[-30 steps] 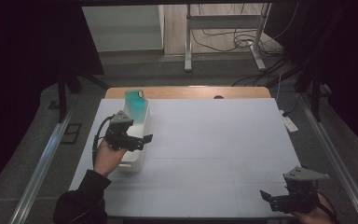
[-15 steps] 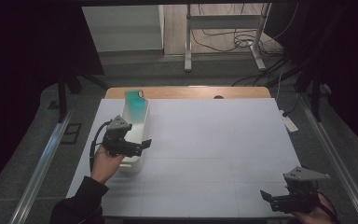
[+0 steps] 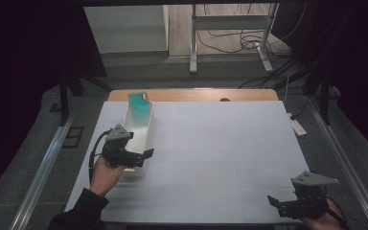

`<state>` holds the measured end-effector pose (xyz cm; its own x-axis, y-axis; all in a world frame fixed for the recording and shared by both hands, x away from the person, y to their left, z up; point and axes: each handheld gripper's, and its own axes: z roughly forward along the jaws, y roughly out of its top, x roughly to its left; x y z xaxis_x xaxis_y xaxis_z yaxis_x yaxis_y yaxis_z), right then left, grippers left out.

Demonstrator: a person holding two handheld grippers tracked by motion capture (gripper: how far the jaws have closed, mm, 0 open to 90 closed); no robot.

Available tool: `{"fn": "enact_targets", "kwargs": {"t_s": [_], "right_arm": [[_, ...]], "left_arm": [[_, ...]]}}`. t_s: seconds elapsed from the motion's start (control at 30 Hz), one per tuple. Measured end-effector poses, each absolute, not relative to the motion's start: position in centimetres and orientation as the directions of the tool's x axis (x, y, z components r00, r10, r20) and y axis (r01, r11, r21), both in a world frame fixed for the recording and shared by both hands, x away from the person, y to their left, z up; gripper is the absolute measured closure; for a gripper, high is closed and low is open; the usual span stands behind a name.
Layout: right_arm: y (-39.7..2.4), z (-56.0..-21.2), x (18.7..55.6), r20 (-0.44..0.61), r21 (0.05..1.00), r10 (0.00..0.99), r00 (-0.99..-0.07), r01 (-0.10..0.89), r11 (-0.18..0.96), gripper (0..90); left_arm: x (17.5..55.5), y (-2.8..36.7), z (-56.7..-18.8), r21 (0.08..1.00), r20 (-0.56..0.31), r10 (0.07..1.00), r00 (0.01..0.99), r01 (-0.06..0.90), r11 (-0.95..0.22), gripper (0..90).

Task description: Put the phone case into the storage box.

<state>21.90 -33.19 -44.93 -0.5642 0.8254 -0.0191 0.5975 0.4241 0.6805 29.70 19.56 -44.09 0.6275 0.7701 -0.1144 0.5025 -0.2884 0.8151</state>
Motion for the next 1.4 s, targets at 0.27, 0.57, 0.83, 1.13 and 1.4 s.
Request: {"fn": "enact_targets", "kwargs": {"t_s": [0.27,0.57,0.83,1.13,1.4], "right_arm": [[-33.2,-44.9,21.9,-0.02,0.68,0.825,-0.565,0.597,0.426,0.0],[-33.2,-44.9,21.9,-0.019,0.681,0.825,-0.565,0.597,0.425,0.0],[-33.2,-44.9,21.9,-0.019,0.682,0.825,-0.565,0.596,0.424,0.0],[-33.4,-44.8,21.9,0.005,0.69,0.829,-0.559,0.602,0.402,0.0],[-33.5,-44.8,21.9,0.008,0.692,0.831,-0.556,0.603,0.397,0.0]], "left_arm": [[28.8,19.8,-44.2,0.817,-0.123,0.772,0.624,0.505,-0.279,0.0],[27.8,20.0,-44.3,0.821,-0.133,0.772,0.621,0.506,-0.265,0.0],[26.9,20.4,-44.5,0.82,-0.143,0.775,0.615,0.513,-0.256,0.0],[25.8,20.8,-44.7,0.816,-0.147,0.778,0.612,0.519,-0.255,0.0],[24.7,21.0,-44.8,0.814,-0.139,0.78,0.61,0.519,-0.261,0.0]]}}
